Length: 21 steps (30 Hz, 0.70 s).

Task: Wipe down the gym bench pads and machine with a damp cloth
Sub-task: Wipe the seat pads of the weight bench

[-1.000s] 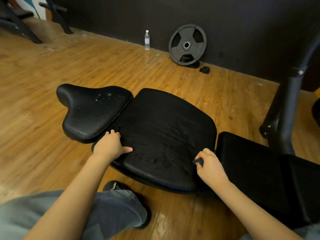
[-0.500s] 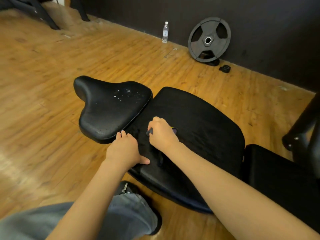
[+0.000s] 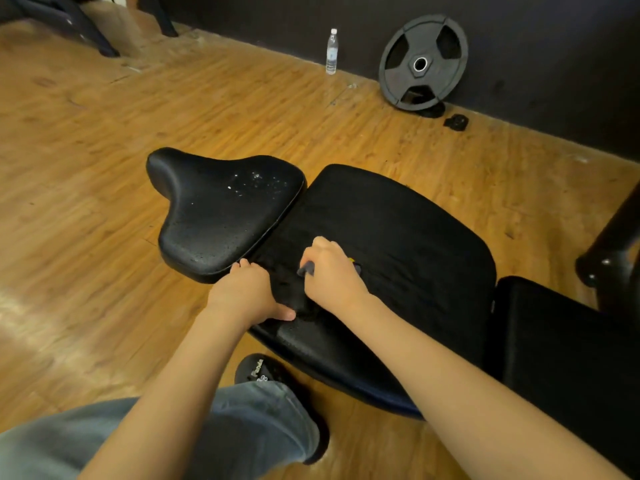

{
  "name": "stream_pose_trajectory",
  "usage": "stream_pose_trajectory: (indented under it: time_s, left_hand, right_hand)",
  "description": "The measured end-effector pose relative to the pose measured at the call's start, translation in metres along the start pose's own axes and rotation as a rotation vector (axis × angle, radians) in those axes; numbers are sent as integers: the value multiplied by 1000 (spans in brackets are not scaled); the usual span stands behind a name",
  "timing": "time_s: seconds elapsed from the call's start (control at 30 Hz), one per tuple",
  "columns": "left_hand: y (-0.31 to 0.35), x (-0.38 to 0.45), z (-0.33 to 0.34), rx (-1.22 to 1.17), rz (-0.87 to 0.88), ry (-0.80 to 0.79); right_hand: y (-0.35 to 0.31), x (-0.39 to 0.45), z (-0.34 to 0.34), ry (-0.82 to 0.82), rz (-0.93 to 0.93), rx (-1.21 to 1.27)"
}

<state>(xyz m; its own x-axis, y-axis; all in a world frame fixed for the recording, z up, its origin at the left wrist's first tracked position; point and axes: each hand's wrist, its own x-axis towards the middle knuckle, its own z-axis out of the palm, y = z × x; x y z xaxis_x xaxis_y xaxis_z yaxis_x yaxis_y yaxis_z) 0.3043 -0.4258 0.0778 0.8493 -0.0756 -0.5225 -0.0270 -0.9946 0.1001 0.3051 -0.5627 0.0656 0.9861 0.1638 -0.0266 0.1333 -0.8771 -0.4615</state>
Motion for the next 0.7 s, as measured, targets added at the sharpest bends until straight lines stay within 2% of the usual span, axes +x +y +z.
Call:
stream_pose_trajectory:
  time_s: [0.17,0.33,0.57,0.7]
  left_hand:
    - [9,-2,-5,28,-52,-16]
    - [19,-11,-4,38,-38,52]
    - [12,-20,7,-10,-34,76]
    - [6,-20,9,-45,-34,65]
  right_hand:
    - [70,-80,-19,28,143,108]
    - [135,-157,-34,85,263,96]
    - [145,-196,-35,175,360,93]
    - [124,-176,-30,131,302,55]
